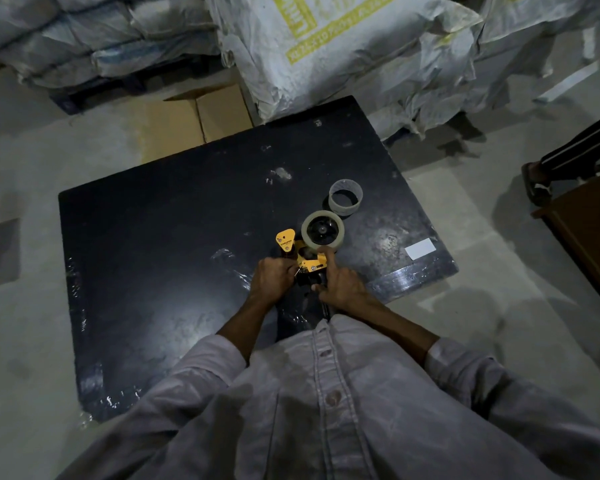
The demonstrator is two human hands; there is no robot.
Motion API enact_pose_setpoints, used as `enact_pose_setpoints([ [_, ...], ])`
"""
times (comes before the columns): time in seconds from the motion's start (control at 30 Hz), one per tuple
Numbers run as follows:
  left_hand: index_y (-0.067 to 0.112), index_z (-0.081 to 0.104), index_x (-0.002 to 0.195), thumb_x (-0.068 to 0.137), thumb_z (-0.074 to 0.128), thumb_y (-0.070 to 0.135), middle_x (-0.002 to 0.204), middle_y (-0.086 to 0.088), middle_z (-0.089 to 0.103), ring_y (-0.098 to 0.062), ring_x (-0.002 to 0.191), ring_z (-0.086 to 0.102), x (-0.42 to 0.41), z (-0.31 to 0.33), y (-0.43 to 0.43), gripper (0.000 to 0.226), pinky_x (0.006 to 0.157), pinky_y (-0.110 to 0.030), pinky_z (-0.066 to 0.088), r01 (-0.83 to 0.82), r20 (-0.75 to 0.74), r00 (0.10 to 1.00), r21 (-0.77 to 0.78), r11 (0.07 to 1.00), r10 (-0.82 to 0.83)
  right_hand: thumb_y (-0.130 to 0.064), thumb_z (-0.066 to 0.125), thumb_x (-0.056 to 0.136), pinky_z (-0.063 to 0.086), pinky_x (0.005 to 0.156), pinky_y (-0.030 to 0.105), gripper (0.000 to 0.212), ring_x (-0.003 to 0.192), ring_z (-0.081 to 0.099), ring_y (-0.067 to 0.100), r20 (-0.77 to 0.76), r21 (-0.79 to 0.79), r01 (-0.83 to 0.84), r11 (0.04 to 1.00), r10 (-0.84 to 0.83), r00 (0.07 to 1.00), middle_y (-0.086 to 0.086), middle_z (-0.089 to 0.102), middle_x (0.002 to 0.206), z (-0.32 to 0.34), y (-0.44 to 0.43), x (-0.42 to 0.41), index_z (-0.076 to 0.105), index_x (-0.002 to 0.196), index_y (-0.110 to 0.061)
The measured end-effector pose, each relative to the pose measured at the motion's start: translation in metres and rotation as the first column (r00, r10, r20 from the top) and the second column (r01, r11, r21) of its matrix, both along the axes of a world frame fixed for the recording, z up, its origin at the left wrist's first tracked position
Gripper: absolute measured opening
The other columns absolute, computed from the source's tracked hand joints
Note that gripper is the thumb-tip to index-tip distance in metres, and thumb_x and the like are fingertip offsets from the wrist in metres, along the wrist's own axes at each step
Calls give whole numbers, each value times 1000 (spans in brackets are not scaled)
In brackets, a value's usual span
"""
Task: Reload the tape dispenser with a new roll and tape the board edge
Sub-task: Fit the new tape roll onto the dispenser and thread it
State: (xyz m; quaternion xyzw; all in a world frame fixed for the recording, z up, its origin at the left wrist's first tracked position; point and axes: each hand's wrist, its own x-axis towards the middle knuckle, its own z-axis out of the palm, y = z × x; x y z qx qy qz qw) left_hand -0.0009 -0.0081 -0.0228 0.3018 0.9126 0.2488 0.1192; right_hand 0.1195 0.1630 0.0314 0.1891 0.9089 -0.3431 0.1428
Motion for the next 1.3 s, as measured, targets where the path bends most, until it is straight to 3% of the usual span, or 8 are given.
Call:
enact_pose_setpoints([
  [0.17,16,81,80,101,70,28,67,-4,73,-21,56,65,6,-1,-13,27,55,-35,51,-64,14,998,53,997,64,-25,84,94,64,78,45,98,88,79,38,63,54,-7,999,4,998,9,76,91,-5,0,-2,18,166,-32],
  [0.27,17,86,85,101,74,24,70,-4,76,-21,57,65,4,1,-14,21,57,-31,47,-55,8,998,52,997,55,-27,86,91,68,82,56,101,88,79,40,76,66,7,998,-12,997,13,78,92,-11,1,-3,16,164,-36],
  [0.5,13,89,97,99,81,20,78,-10,82,-21,59,66,18,1,-43,12,60,-31,53,-176,55,983,11,984,175,-28,89,90,68,88,55,103,97,79,41,104,79,2,997,-11,994,15,77,97,-13,4,-9,16,163,-34],
  [0.67,19,89,109,96,84,21,108,-4,73,-17,84,67,20,-5,-70,14,70,-26,47,-123,-23,992,6,992,123,-27,89,91,64,88,47,101,99,79,41,103,92,2,996,-12,995,7,72,92,-11,7,-10,16,161,-33],
  [0.8,17,90,104,91,87,16,147,1,72,-7,105,73,17,-4,-79,14,83,-25,59,4,-30,1000,56,998,-2,-31,84,93,63,94,55,102,106,77,43,109,174,-4,985,-15,994,15,78,113,-13,11,-8,9,162,-29],
  [0.93,17,91,104,90,87,16,146,0,73,-19,104,80,21,-3,-83,15,84,-32,64,37,-28,999,31,999,-36,-27,81,96,64,88,57,98,104,77,48,31,97,-34,995,31,999,20,76,124,-20,13,2,8,161,-37],
  [1.13,19,89,105,88,88,16,129,-10,81,-25,99,76,26,3,-83,17,82,-37,63,95,-64,993,-15,995,-96,-68,74,92,63,97,62,98,108,79,45,-57,88,-12,996,17,998,15,76,134,-22,4,4,14,163,-36],
  [1.3,30,88,112,94,69,40,125,-1,82,-19,102,73,17,-7,-93,29,80,-40,64,93,-60,994,-61,994,-96,-79,67,94,64,95,57,92,107,80,42,-42,106,-4,994,8,999,15,78,132,-17,-1,5,21,159,-33],
])
